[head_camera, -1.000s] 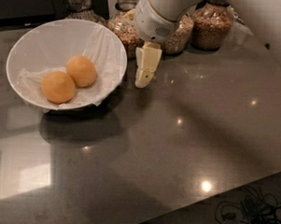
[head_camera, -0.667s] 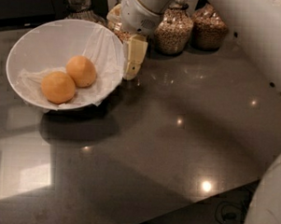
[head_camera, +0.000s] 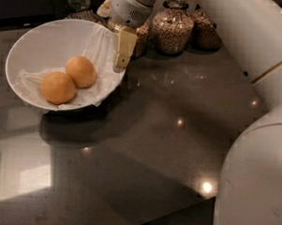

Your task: Pick orange from white bowl

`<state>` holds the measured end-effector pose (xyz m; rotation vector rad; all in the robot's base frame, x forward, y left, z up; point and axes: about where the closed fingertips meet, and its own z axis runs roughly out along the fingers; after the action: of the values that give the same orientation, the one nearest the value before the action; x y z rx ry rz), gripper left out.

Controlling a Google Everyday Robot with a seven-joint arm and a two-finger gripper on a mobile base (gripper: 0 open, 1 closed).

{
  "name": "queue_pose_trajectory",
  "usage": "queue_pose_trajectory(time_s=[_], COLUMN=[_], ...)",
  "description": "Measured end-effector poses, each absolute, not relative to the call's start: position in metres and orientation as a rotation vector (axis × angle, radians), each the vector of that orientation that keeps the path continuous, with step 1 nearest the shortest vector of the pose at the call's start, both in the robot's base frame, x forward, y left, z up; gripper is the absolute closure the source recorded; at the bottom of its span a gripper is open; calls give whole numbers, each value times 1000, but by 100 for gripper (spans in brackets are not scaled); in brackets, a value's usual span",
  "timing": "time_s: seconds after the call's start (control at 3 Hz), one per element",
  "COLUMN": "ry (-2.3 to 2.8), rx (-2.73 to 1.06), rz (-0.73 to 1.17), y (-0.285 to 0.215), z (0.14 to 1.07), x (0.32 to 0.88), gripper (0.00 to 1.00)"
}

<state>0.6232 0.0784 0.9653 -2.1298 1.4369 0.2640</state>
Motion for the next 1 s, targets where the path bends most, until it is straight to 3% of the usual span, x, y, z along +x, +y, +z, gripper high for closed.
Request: queue_pose_trajectory(time_s=[1.0], ry=[1436], rx=[-2114], rz=[381], y=[119], z=[950], x=[638], gripper=[0])
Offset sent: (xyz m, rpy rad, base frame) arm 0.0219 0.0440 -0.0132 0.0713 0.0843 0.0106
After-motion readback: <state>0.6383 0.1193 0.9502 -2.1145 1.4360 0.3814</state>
